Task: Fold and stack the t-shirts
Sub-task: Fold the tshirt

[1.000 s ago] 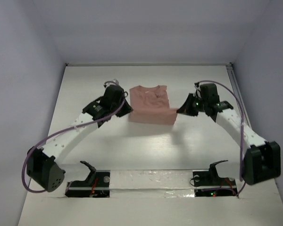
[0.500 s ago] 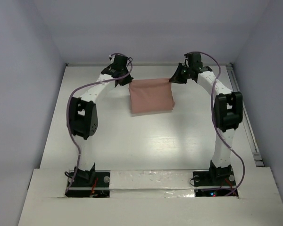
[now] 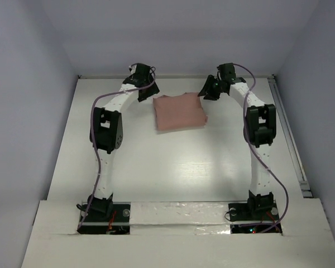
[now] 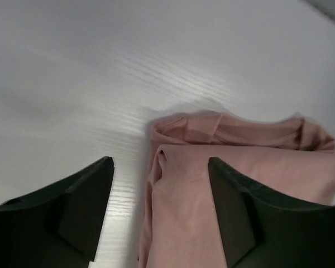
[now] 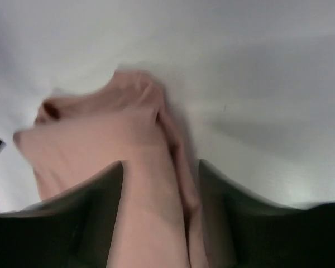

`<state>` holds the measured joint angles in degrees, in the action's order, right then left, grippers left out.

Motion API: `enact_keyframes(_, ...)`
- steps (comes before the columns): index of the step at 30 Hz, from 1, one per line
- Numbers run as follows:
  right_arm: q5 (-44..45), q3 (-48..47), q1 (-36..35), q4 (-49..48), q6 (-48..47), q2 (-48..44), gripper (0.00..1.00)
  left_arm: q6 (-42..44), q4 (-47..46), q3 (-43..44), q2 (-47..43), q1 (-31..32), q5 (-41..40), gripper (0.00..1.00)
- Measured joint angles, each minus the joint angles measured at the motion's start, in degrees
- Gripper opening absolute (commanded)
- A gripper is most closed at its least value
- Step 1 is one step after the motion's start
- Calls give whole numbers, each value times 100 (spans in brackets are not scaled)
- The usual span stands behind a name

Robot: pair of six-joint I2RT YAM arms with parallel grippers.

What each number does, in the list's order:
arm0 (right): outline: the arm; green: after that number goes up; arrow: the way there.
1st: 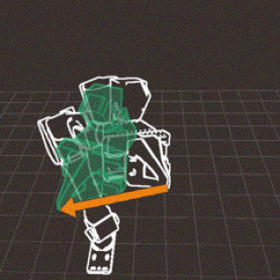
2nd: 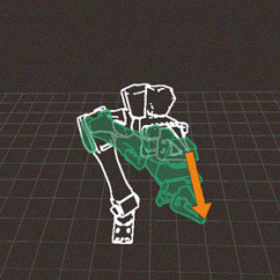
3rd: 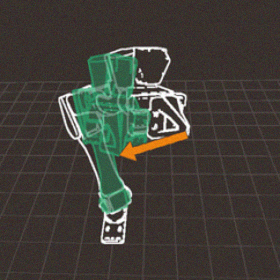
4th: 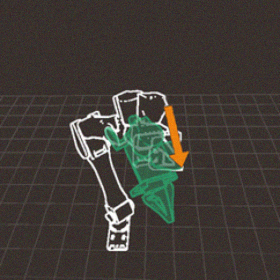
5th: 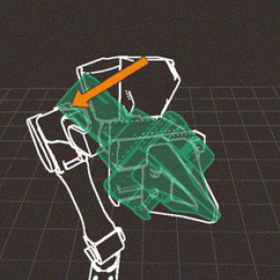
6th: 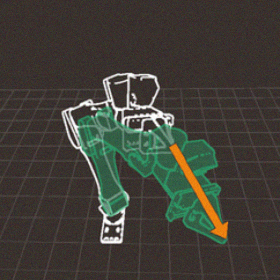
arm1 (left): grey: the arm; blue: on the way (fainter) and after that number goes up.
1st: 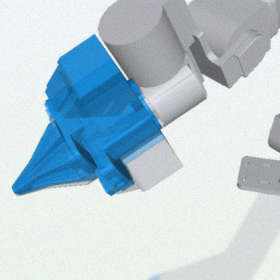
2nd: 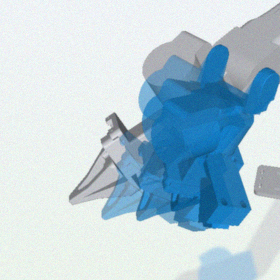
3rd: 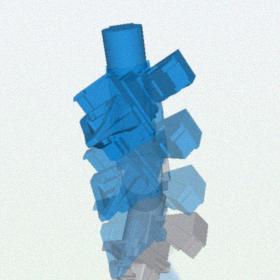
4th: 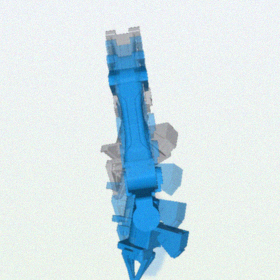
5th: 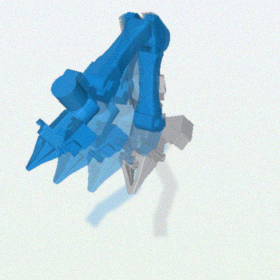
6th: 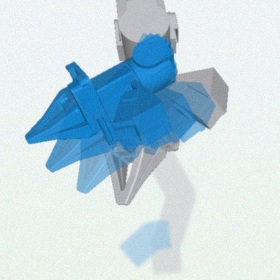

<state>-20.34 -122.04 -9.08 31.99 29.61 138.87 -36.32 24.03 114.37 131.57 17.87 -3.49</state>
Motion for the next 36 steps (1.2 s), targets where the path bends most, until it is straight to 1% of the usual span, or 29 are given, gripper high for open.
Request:
enact_keyframes(1,-13,424,0,-219,-11,-321,27,-22,-44,-72,-111,0,7,54)
enact_keyframes(2,-46,839,-7,-332,35,-647,17,-31,-149,-247,-313,-9,17,46)
enact_keyframes(3,-55,1228,-17,-415,92,-962,4,-50,-334,-570,-588,11,37,30)
enact_keyframes(5,-127,2059,-72,-734,188,-1665,2,-116,-575,-1281,-1228,149,146,23)
enact_keyframes(6,-170,2437,-116,-925,223,-1971,0,-122,-745,-1582,-1491,262,238,14)
enact_keyframes(9,-310,3195,-308,-1340,269,-2498,0,-245,-1373,-2404,-2076,723,601,8)
enact_keyframes(11,-372,3576,-422,-1578,280,-2559,0,-297,-1740,-2809,-2142,997,848,4)
enact_keyframes(14,-396,4131,-516,-1805,330,-2365,0,-319,-1974,-3246,-1891,1128,1062,1)
enact_keyframes(16,-400,4603,-476,-2055,459,-2225,0,-321,-2076,-3534,-1644,1078,1080,0)
enact_keyframes(17,-553,4806,-431,-2188,549,-2214,0,-330,-2118,-3716,-1543,1034,1084,0)
enact_keyframes(18,-643,4957,-393,-2343,645,-2245,0,-417,-2350,-3891,-1521,990,1239,0)
enact_keyframes(20,-715,5311,-341,-2736,774,-2374,0,-446,-2640,-4175,-1694,938,1268,0)
enact_keyframes(24,-811,5965,-337,-3344,933,-2677,0,-505,-3163,-5029,-2184,942,1314,0)
enact_keyframes(27,-815,6437,-341,-3220,931,-3084,0,-503,-3071,-5595,-2704,979,1333,0)
enact_keyframes(29,-791,6476,-341,-2949,894,-3305,0,-457,-2750,-5702,-3005,992,1307,0)
enact_keyframes(31,-774,6341,-337,-2699,866,-3482,0,-376,-2406,-5648,-3204,979,1237,4)
enact_keyframes(33,-785,6004,-337,-2500,852,-3532,0,-317,-2210,-5307,-3276,935,1220,5)
enact_keyframes(36,-879,5204,-337,-2459,833,-3329,0,-247,-2052,-4614,-3130,844,1178,5)
